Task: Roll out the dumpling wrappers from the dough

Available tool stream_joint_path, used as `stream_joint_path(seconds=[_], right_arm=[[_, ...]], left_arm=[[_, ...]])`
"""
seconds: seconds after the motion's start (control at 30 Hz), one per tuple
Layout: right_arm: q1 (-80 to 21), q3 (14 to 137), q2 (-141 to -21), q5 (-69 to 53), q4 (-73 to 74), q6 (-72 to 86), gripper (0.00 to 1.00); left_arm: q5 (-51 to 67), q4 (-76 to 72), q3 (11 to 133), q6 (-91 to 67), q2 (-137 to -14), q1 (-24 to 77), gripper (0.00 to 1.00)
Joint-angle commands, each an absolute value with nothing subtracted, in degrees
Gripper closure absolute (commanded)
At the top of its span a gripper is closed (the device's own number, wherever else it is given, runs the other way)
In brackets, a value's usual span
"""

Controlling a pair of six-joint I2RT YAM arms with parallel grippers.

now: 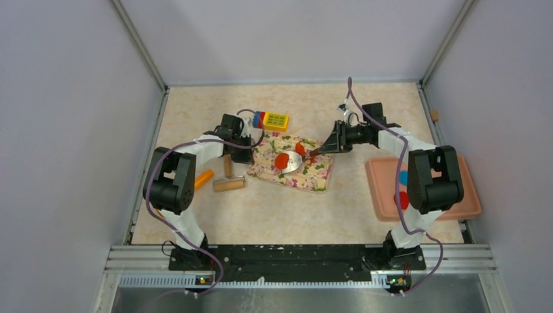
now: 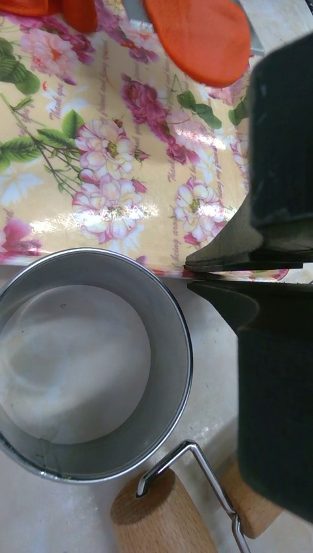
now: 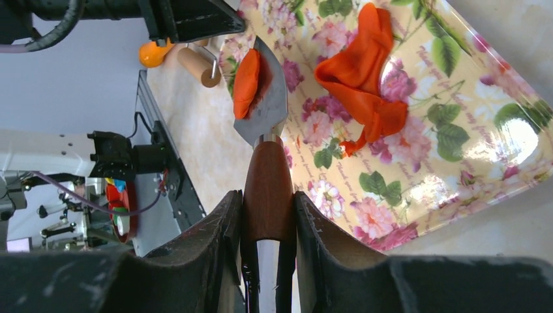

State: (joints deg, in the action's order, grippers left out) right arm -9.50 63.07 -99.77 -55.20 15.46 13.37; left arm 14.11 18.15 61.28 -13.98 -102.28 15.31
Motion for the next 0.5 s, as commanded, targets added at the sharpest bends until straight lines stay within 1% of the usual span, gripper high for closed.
stream_joint_path(seconds=[0.0,0.07,0.1,0.2,0.23,0.33,0.4,0.47], right_arm=[[-8.76,62.09,-95.38,-60.95,10.42,15.49,1.0],[-8.49,62.16,-94.77,-61.09,10.47,15.69,1.0],[-8.18,62.34,-94.24,-61.18,10.75,15.78,1.0],[-6.47,63.37,-92.29,-61.32,13.29,14.92,1.0],[-5.68,63.93,-91.49,-61.21,15.63,14.08,1.0],[-2.58,65.54,-87.91,-61.04,22.17,10.45,1.0],[0.44,65.96,-85.55,-61.08,26.73,8.42,1.0],[4.02,66.21,-83.18,-61.03,31.41,6.24,1.0]], left_arm=[[13.64,18.93,63.5,-12.26,-99.93,14.68,0.9],[13.85,19.65,64.74,-11.42,-99.26,14.6,0.89],[14.0,20.03,65.43,-11.1,-98.85,14.59,0.87],[15.05,21.4,68.39,-10.12,-97.4,14.59,0.75],[15.56,21.7,69.31,-9.65,-97.03,14.59,0.68],[18.87,21.48,71.54,-8.41,-95.94,14.59,0.58],[20.42,21.19,73.21,-8.21,-95.69,14.59,0.55],[21.82,21.01,74.82,-8.63,-95.64,14.63,0.54]])
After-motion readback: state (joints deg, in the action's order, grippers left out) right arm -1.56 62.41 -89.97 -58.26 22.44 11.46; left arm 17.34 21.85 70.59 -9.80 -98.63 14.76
